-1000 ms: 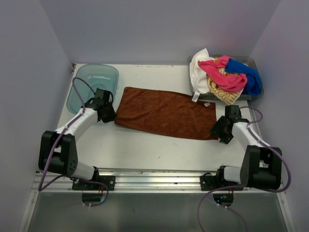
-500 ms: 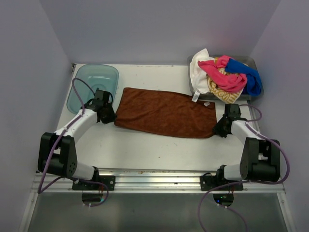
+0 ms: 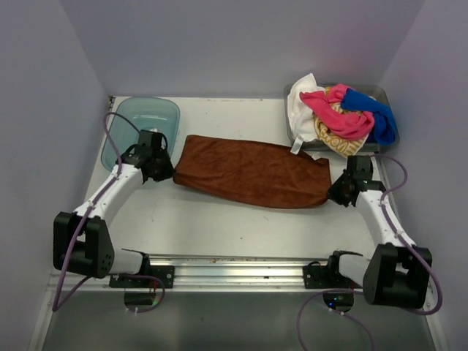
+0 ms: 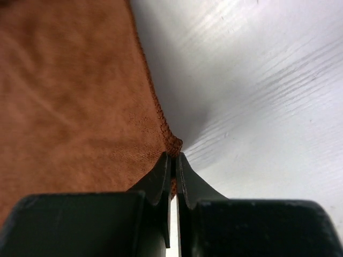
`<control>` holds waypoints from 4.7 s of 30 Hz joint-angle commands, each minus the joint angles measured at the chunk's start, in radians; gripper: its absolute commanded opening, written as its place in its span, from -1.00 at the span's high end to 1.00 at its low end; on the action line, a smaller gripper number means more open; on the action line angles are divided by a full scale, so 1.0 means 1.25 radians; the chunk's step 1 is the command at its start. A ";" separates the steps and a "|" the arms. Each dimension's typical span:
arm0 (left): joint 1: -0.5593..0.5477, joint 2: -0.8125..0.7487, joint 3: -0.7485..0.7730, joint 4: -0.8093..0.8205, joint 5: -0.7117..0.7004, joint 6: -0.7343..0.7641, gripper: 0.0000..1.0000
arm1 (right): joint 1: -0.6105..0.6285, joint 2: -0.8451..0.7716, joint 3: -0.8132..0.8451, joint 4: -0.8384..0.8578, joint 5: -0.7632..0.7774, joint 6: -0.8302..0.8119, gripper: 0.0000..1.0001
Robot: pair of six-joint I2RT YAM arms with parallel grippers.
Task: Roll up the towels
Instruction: Flatten the towel, then fold the towel
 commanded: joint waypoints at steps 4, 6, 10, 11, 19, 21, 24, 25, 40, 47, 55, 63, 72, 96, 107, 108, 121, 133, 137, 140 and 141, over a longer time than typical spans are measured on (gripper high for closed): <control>0.007 -0.089 0.195 -0.056 0.034 0.043 1.00 | -0.001 -0.130 0.195 -0.156 0.052 -0.035 1.00; 0.007 -0.111 0.230 -0.066 0.037 0.056 1.00 | -0.002 -0.155 0.276 -0.202 0.067 -0.049 1.00; 0.008 -0.162 0.318 -0.066 0.049 0.078 1.00 | -0.001 -0.193 0.405 -0.261 0.089 -0.072 1.00; 0.009 -0.185 0.327 -0.064 0.053 0.085 1.00 | -0.002 -0.200 0.450 -0.271 0.090 -0.076 1.00; 0.012 -0.278 0.417 -0.062 0.072 0.099 1.00 | -0.001 -0.267 0.633 -0.394 0.111 -0.102 1.00; 0.012 -0.314 0.422 -0.064 0.057 0.095 1.00 | -0.002 -0.295 0.676 -0.428 0.133 -0.112 1.00; 0.012 -0.364 0.423 -0.073 0.051 0.095 1.00 | -0.001 -0.337 0.723 -0.473 0.160 -0.121 1.00; 0.012 -0.387 0.423 -0.077 0.051 0.096 1.00 | -0.001 -0.348 0.730 -0.483 0.164 -0.122 1.00; 0.012 -0.394 0.298 -0.113 0.045 0.096 1.00 | -0.001 -0.420 0.535 -0.451 0.143 -0.083 1.00; 0.012 -0.133 0.157 0.041 0.054 0.078 1.00 | -0.001 -0.228 0.261 -0.149 0.129 -0.052 1.00; 0.014 0.196 0.199 0.123 0.016 0.069 1.00 | -0.001 0.100 0.224 0.043 0.166 -0.041 1.00; 0.030 0.293 0.291 0.097 0.017 0.081 1.00 | -0.002 0.230 0.309 0.054 0.152 -0.056 1.00; 0.029 0.203 0.231 0.059 0.046 0.094 1.00 | -0.001 0.141 0.212 0.021 0.123 -0.041 1.00; 0.023 -0.044 -0.102 0.065 0.159 0.065 1.00 | -0.001 -0.164 -0.005 -0.161 0.186 0.041 1.00; 0.023 -0.087 -0.055 0.004 0.140 0.075 1.00 | -0.002 -0.220 0.027 -0.213 0.225 0.039 1.00; 0.023 -0.089 -0.058 0.000 0.136 0.076 1.00 | -0.001 -0.227 0.027 -0.220 0.223 0.039 1.00; 0.021 -0.080 -0.157 0.027 0.143 0.068 1.00 | -0.001 -0.215 -0.039 -0.291 0.256 0.164 1.00; 0.023 -0.067 -0.178 0.037 0.148 0.067 1.00 | -0.002 -0.188 -0.048 -0.275 0.287 0.163 1.00; 0.021 -0.070 -0.190 0.038 0.162 0.053 1.00 | -0.001 -0.188 -0.049 -0.274 0.288 0.165 0.99; 0.021 -0.058 -0.194 0.030 0.200 0.057 0.68 | -0.001 -0.189 -0.040 -0.275 0.288 0.152 0.51; 0.021 -0.058 -0.193 0.027 0.207 0.059 0.42 | -0.001 -0.193 -0.033 -0.275 0.285 0.141 0.30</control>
